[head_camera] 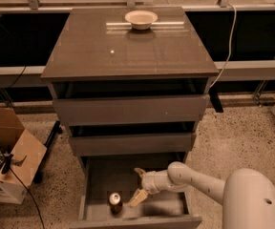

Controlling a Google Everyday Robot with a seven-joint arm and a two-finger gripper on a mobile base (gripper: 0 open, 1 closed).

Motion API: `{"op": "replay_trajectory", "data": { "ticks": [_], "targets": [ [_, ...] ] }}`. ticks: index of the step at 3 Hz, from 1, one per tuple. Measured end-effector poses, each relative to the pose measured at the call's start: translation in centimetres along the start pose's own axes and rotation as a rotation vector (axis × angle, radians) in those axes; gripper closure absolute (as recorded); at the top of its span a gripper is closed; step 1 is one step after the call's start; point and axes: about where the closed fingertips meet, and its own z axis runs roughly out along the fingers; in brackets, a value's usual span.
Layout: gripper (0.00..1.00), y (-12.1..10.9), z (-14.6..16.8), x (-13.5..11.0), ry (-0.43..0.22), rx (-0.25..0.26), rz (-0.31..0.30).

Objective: Pick orange can from bottom drawer and place on counter

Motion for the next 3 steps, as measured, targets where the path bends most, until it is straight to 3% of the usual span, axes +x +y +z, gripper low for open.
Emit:
{"op": "replay_trajectory", "data": {
  "ticks": [1,3],
  "targets": [
    [0.00,0.0,4.3,0.7,0.006,-0.006,-0.004],
    [0.00,1.6,11.3,2.4,-0.004,-0.086,0.052]
  ]
}}
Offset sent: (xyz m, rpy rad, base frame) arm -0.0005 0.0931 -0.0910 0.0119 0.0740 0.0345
